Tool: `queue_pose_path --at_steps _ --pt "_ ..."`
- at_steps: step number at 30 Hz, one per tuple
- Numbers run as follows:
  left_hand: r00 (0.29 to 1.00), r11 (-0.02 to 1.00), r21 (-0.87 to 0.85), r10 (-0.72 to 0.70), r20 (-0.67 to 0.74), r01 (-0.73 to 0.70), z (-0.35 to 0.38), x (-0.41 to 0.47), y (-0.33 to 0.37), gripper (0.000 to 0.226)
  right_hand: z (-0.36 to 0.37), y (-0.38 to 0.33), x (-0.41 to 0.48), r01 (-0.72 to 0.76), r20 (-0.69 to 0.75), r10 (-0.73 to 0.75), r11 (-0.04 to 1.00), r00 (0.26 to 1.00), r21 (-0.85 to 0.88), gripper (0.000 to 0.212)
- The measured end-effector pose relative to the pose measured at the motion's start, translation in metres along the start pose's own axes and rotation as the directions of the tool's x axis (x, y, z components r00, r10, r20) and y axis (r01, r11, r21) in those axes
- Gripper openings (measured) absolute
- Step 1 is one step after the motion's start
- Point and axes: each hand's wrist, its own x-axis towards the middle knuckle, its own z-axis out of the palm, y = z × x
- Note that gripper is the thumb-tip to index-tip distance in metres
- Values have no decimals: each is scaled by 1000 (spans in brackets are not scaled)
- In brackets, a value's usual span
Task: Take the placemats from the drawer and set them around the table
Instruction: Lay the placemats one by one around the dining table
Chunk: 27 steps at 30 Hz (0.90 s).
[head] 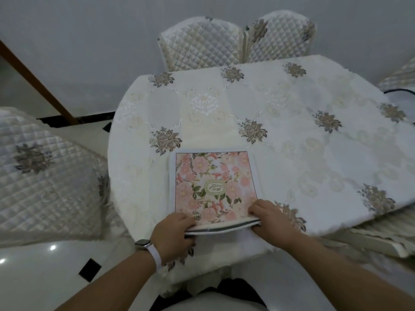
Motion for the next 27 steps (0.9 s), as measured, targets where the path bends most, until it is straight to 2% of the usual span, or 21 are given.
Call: queue_pose_path --at_steps 3,8,14,17,19,24,27 --pt "1000 1000 -5 18 -14 -18 20 -9 -1 39 19 1 -8 -19 45 20 999 999 -36 27" --pt "998 999 37 -22 -62 24 38 -18 6 40 33 1 -13 -54 79 63 992 995 -114 42" --pt "998 999 44 0 -69 3 39 -30 5 60 23 4 -10 42 248 -1 986 969 -161 63" --pt "991 999 28 -30 -133 34 33 -26 7 49 10 8 -3 77 328 -35 990 944 -117 74" --pt "977 991 5 -128 -171 131 30 -18 8 41 4 8 3 15 305 -9 1000 952 -19 68" --pt "904 925 -71 -381 -196 374 21 -1 8 43 3 4 15 -147 164 123 978 979 144 28" --pt "852 869 -84 -494 -172 487 14 7 10 50 4 5 24 -282 85 271 942 959 180 33"
